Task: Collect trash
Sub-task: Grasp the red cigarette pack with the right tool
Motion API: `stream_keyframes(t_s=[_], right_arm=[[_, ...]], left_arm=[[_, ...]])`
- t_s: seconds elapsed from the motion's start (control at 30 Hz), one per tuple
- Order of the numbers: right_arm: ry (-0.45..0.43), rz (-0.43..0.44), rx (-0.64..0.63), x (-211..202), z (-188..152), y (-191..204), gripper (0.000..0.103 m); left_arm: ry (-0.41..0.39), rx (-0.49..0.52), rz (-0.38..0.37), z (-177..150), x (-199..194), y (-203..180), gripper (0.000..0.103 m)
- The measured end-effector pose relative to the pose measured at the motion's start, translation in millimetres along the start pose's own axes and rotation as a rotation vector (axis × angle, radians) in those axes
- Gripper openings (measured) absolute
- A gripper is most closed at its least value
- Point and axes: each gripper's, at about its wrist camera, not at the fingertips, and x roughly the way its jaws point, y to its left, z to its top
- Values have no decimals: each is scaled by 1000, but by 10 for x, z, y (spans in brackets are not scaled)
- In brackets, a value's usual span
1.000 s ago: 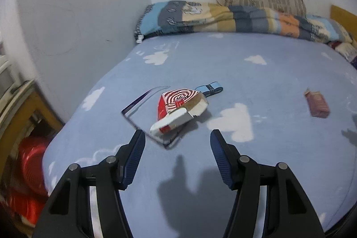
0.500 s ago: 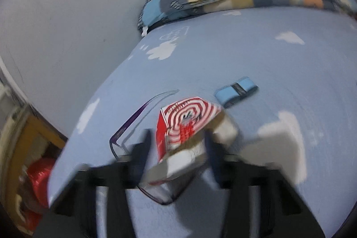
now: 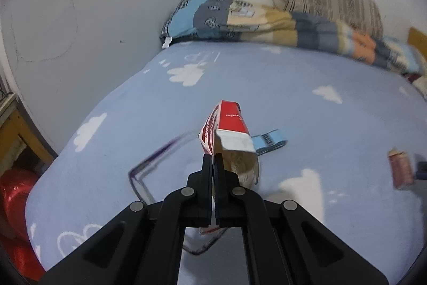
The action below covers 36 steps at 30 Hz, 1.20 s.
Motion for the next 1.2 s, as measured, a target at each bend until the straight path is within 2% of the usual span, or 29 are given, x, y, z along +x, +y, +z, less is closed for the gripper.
stream_keyframes(t_s=[0.2, 0.4, 0.53, 0.7, 0.8, 0.83, 0.87, 0.9, 0.93, 1.03, 1.2], right_arm=[[8, -35, -3, 247, 135, 35, 54], [15, -95, -50, 475, 154, 150, 54], [1, -88, -46, 451, 120, 109, 32], [-5, -60, -53, 326, 96, 93, 11], [-21, -99, -62, 251, 83, 104, 10], [-23, -114, -54, 248, 85, 102, 13], [-21, -134, -46, 262, 86, 115, 22], [-13, -155, -45, 288, 94, 134, 59], [-4, -174, -46, 320, 101, 174, 75], [-28, -193, -94, 384, 88, 354, 75], [21, -359, -160, 789, 112, 586, 74]], left_arm=[[-71, -50, -115, 61, -343, -118, 0], [-103, -93, -238, 78, -578, -354, 0], [-108, -91, -298, 24, -684, -570, 0], [-103, -70, -338, -94, -747, -799, 0], [-102, -74, -349, -154, -766, -863, 0], [-104, -77, -351, -170, -775, -872, 0], [-109, -77, -350, -182, -786, -875, 0], [-113, -76, -349, -192, -799, -864, 0], [-115, -77, -350, -194, -800, -849, 0], [-118, -84, -344, -219, -807, -769, 0], [-117, -99, -328, -274, -815, -636, 0]])
